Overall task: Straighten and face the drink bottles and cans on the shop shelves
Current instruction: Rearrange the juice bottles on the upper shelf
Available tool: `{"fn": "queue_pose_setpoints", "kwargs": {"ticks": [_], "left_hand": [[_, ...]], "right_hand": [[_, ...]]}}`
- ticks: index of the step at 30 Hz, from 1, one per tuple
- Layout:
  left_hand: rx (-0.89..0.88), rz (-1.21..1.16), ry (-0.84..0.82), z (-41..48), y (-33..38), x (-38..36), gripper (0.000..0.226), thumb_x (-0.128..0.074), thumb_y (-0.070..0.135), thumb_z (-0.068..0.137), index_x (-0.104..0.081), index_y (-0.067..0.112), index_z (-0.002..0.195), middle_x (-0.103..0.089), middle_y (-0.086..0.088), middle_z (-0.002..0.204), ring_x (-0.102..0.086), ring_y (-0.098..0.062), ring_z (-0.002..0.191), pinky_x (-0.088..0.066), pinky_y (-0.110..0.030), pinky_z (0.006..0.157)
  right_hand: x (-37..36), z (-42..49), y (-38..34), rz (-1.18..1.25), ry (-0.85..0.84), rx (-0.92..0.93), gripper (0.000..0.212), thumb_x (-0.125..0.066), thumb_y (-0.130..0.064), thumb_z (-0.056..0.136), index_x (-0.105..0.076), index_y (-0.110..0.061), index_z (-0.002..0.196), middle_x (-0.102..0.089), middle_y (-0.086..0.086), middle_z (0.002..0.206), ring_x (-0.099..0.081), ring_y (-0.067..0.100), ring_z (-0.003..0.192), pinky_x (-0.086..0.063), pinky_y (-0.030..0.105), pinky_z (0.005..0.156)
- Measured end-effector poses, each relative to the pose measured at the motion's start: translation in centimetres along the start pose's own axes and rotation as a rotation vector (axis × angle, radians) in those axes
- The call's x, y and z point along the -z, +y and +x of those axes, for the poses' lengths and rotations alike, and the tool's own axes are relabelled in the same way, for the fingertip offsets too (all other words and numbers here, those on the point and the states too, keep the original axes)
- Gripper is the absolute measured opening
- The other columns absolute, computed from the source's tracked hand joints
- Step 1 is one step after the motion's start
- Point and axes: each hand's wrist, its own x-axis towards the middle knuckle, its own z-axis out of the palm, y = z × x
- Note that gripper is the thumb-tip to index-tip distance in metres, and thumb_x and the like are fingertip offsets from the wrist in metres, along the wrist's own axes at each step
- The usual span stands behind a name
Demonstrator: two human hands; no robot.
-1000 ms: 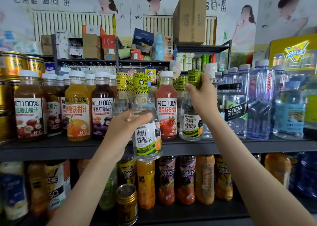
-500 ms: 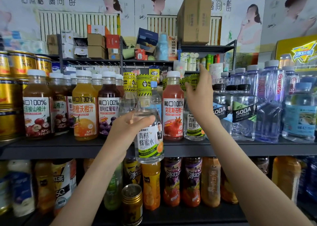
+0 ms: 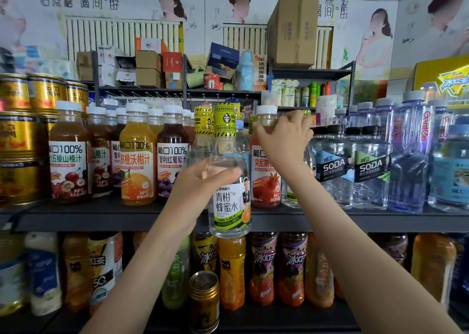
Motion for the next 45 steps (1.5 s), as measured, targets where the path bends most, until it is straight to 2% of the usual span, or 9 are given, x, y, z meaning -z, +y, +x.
{"fn": "queue_pose_setpoints", "kwargs": {"ticks": [3,7,10,16,21,27,32,40,45], "left_hand": [[-0.021,-0.019,-0.002,-0.2,0.1,0.1,0.028,-0.074,0.028,0.077,-0.069,0.020,0.103,-0.074,0.011,0.090,-0.067,0.002,0.085,-0.044,-0.018,0.070],[-0.021,-0.070,0.067,0.3,0.1,0.4,0.030,-0.076,0.027,0.075,-0.068,0.017,0.102,-0.073,0.010,0.089,-0.068,-0.002,0.083,-0.048,-0.028,0.075],[-0.005,-0.093,0.089,0.6,0.0,0.5,0.028,-0.077,0.027,0.073,-0.068,0.017,0.098,-0.074,0.006,0.093,-0.069,-0.010,0.090,-0.051,-0.034,0.083],[-0.078,-0.071,0.004,0.0,0.7,0.3,0.032,-0.075,0.024,0.074,-0.068,0.025,0.105,-0.073,0.009,0.095,-0.068,-0.002,0.086,-0.048,-0.027,0.074],[-0.113,0.023,0.025,1.0,1.2,-1.5,0.027,-0.081,0.030,0.068,-0.068,0.036,0.091,-0.073,0.016,0.090,-0.069,-0.002,0.084,-0.051,-0.028,0.073],[-0.179,0.328,0.097,3.0,1.1,-5.6,0.055,-0.075,0.065,0.054,-0.069,0.036,0.100,-0.065,0.005,0.109,-0.061,-0.017,0.101,-0.050,-0.039,0.089],[-0.143,0.600,0.165,4.2,0.2,-8.3,0.076,-0.071,0.059,0.071,-0.055,0.016,0.131,-0.048,-0.005,0.131,-0.050,-0.023,0.118,-0.040,-0.031,0.093],[-0.230,0.686,0.110,4.6,-0.4,-9.7,0.071,-0.056,0.046,0.091,-0.029,0.011,0.147,-0.052,-0.006,0.134,-0.051,-0.017,0.111,-0.040,-0.028,0.088],[-0.261,1.073,0.237,3.9,-0.5,-9.9,0.075,-0.035,0.059,0.094,-0.023,0.006,0.147,-0.035,-0.018,0.141,-0.029,-0.031,0.129,-0.029,-0.036,0.104]], "right_hand": [[0.5,-0.2,-0.2,0.099,0.030,-0.006,0.052,-0.056,-0.047,0.086,-0.058,-0.001,0.108,-0.048,0.009,0.119,-0.036,0.028,0.114,-0.029,0.036,0.091],[1.9,-1.6,-0.6,0.573,-0.054,-0.009,0.033,-0.064,-0.024,0.084,-0.040,-0.010,0.101,-0.052,-0.011,0.077,-0.054,0.005,0.072,-0.039,0.011,0.057],[2.6,-2.3,-0.5,0.628,-0.049,0.048,0.028,-0.063,-0.027,0.088,-0.044,-0.013,0.103,-0.054,-0.017,0.077,-0.051,-0.007,0.066,-0.037,0.002,0.054],[6.1,-2.8,1.4,0.857,0.013,-0.071,0.023,-0.060,-0.039,0.089,-0.059,-0.016,0.091,-0.070,0.003,0.086,-0.068,0.018,0.076,-0.057,0.035,0.070],[9.8,-2.2,3.4,0.794,0.041,-0.021,0.035,-0.065,-0.041,0.084,-0.061,-0.006,0.084,-0.070,0.009,0.081,-0.067,0.031,0.078,-0.056,0.051,0.075],[11.1,-3.3,5.4,0.749,0.072,-0.041,0.033,-0.068,-0.038,0.083,-0.064,-0.006,0.088,-0.071,0.004,0.079,-0.067,0.025,0.078,-0.055,0.050,0.078],[11.5,-3.9,7.2,0.745,0.046,-0.082,0.021,-0.069,-0.041,0.082,-0.064,-0.021,0.078,-0.071,-0.001,0.077,-0.069,0.023,0.077,-0.054,0.054,0.077],[11.6,-3.8,7.7,0.795,0.029,-0.085,0.027,-0.070,-0.034,0.083,-0.061,-0.012,0.073,-0.068,0.009,0.072,-0.063,0.025,0.068,-0.050,0.039,0.067],[11.3,-3.8,7.4,0.864,-0.008,-0.096,0.041,-0.070,-0.038,0.081,-0.055,0.000,0.077,-0.061,0.023,0.077,-0.056,0.030,0.065,-0.047,0.042,0.065]]}}
